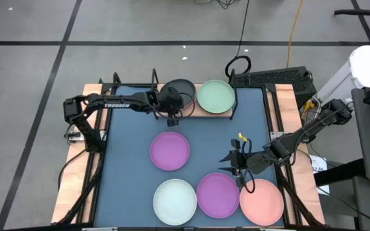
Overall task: Place and stack plates onto a shelf
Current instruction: Stack the black bowl on the pink bowl, then stack the purple bowl on the green bowl
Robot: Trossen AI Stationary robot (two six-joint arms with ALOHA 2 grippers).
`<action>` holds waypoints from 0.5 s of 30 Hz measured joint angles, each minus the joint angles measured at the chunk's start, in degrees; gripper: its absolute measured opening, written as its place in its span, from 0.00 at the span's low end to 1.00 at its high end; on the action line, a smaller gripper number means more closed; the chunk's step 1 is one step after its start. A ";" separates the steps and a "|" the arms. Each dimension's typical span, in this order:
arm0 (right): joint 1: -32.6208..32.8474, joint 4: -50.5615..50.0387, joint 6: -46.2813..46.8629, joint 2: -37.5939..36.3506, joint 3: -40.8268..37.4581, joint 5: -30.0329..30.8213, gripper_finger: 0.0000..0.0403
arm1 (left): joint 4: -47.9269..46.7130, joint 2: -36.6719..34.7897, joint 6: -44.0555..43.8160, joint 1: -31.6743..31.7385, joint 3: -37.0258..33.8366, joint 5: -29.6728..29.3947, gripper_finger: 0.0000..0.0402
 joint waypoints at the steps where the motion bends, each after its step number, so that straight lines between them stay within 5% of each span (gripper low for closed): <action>1: 0.00 0.00 0.00 0.00 0.00 0.00 0.28 | 0.00 0.00 -0.18 0.00 0.00 0.00 0.08; 9: 0.00 0.00 -0.11 0.00 0.00 0.00 0.28 | -0.01 0.00 -1.05 -0.02 0.00 1.01 0.10; 15: 0.00 -0.02 -0.17 0.00 0.00 0.00 0.28 | -0.11 0.00 -1.29 -0.02 0.00 1.07 0.21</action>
